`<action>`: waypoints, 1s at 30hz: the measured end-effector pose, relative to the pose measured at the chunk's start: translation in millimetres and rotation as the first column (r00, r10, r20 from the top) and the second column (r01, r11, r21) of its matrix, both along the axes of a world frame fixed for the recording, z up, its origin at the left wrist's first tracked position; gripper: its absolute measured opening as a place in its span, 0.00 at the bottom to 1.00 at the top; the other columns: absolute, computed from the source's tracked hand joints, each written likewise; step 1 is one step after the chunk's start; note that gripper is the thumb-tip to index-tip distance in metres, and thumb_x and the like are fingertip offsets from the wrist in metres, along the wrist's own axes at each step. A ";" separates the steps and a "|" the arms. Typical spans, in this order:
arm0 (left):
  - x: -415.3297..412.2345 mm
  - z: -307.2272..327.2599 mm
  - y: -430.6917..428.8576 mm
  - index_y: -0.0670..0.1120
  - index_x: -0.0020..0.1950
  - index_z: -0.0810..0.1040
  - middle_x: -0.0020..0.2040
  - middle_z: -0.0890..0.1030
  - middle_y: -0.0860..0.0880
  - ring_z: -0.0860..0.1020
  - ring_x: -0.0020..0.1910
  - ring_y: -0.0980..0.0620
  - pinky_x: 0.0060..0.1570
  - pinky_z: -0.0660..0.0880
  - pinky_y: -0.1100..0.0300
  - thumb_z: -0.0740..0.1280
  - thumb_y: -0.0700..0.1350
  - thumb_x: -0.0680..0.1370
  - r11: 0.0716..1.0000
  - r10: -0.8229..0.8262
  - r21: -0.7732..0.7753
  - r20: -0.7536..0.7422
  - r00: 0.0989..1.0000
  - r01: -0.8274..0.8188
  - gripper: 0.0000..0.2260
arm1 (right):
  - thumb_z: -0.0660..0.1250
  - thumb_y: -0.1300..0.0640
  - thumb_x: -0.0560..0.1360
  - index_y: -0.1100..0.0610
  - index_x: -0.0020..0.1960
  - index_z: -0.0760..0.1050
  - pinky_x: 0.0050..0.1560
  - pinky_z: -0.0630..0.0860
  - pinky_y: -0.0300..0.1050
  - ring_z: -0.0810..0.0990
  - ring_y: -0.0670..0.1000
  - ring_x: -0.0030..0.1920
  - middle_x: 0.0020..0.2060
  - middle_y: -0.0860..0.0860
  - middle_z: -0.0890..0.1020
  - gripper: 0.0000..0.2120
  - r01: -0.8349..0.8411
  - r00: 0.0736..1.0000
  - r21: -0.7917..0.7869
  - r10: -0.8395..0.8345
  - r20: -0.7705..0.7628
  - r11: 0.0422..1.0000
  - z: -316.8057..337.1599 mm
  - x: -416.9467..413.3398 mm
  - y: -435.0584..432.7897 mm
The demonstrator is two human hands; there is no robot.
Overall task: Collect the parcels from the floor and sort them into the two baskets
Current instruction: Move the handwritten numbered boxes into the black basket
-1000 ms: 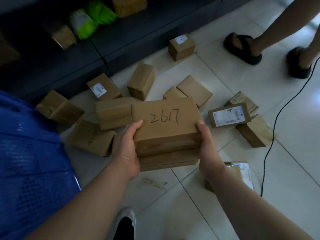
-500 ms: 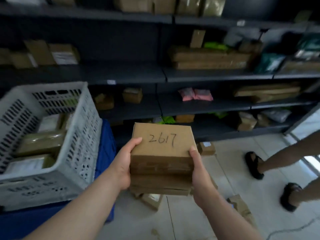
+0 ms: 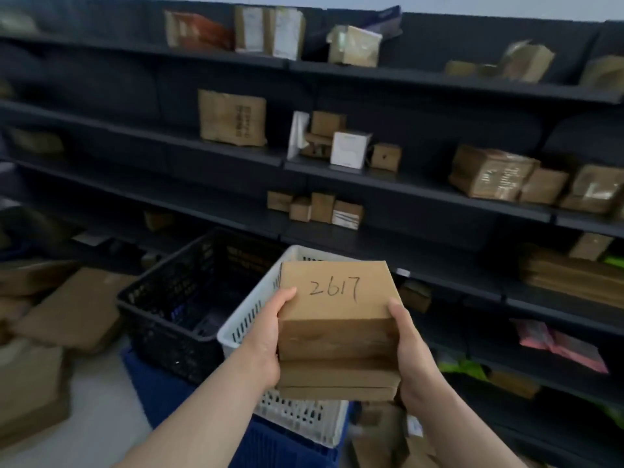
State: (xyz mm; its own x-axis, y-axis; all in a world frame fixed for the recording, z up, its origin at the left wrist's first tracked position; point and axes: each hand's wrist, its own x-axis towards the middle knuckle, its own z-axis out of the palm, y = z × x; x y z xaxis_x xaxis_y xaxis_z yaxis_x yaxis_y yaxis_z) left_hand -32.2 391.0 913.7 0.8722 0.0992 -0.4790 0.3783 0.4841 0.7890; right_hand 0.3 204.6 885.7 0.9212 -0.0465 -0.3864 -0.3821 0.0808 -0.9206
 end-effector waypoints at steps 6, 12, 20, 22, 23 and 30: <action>8.6 -1.5 173.4 0.46 0.51 0.84 0.42 0.86 0.41 0.81 0.46 0.40 0.40 0.75 0.51 0.66 0.59 0.75 0.985 0.163 0.054 -0.018 0.987 -0.162 0.18 | 0.62 0.36 0.75 0.49 0.63 0.73 0.65 0.69 0.53 0.77 0.53 0.56 0.54 0.50 0.80 0.23 -0.147 0.989 0.043 0.147 0.012 0.988 4.3 34.7 178.4; 34.0 -4.2 296.5 0.46 0.56 0.83 0.50 0.85 0.40 0.80 0.52 0.39 0.43 0.76 0.50 0.65 0.61 0.75 0.978 0.191 0.092 -0.032 0.981 -0.187 0.21 | 0.60 0.34 0.75 0.49 0.63 0.73 0.72 0.64 0.55 0.73 0.54 0.65 0.62 0.52 0.78 0.25 -0.222 0.973 0.073 0.226 -0.043 0.972 -8.2 65.0 300.4; 116.2 -33.0 342.5 0.47 0.53 0.83 0.43 0.86 0.43 0.80 0.47 0.43 0.38 0.73 0.53 0.63 0.58 0.78 0.992 0.115 0.056 -0.055 0.992 -0.112 0.17 | 0.63 0.24 0.64 0.49 0.67 0.75 0.70 0.67 0.59 0.76 0.55 0.63 0.61 0.51 0.79 0.40 -0.153 0.980 0.018 0.154 -0.128 0.988 -39.7 138.8 347.4; 141.6 -43.1 346.3 0.47 0.52 0.82 0.43 0.86 0.43 0.79 0.47 0.43 0.38 0.72 0.53 0.62 0.57 0.78 0.995 0.099 0.038 -0.085 0.991 -0.096 0.16 | 0.66 0.19 0.52 0.48 0.65 0.76 0.68 0.69 0.60 0.77 0.56 0.62 0.60 0.51 0.80 0.49 -0.125 0.978 0.015 0.126 -0.168 0.992 -52.5 167.4 351.2; 154.6 -48.9 348.9 0.47 0.54 0.82 0.45 0.85 0.42 0.80 0.47 0.43 0.39 0.73 0.53 0.63 0.57 0.78 0.995 0.095 0.028 -0.093 0.991 -0.092 0.17 | 0.66 0.18 0.48 0.48 0.64 0.76 0.67 0.70 0.60 0.78 0.57 0.61 0.59 0.51 0.81 0.53 -0.116 0.975 0.018 0.117 -0.191 0.993 -61.7 183.9 352.3; 251.2 -77.8 364.8 0.45 0.51 0.82 0.40 0.85 0.42 0.80 0.44 0.42 0.37 0.72 0.54 0.63 0.57 0.78 0.994 0.105 0.045 -0.154 0.983 -0.099 0.17 | 0.63 0.25 0.67 0.52 0.61 0.77 0.65 0.73 0.59 0.80 0.58 0.56 0.55 0.55 0.82 0.36 -0.146 0.955 -0.006 0.139 -0.263 0.989 -84.3 279.6 372.9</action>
State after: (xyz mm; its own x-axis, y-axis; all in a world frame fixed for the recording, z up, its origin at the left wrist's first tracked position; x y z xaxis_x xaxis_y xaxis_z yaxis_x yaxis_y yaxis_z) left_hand 219.0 755.8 835.9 0.7716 0.2038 -0.6026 0.4481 0.4982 0.7423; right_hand 279.8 577.5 801.4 0.7863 0.0652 -0.6144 -0.6150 -0.0133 -0.7884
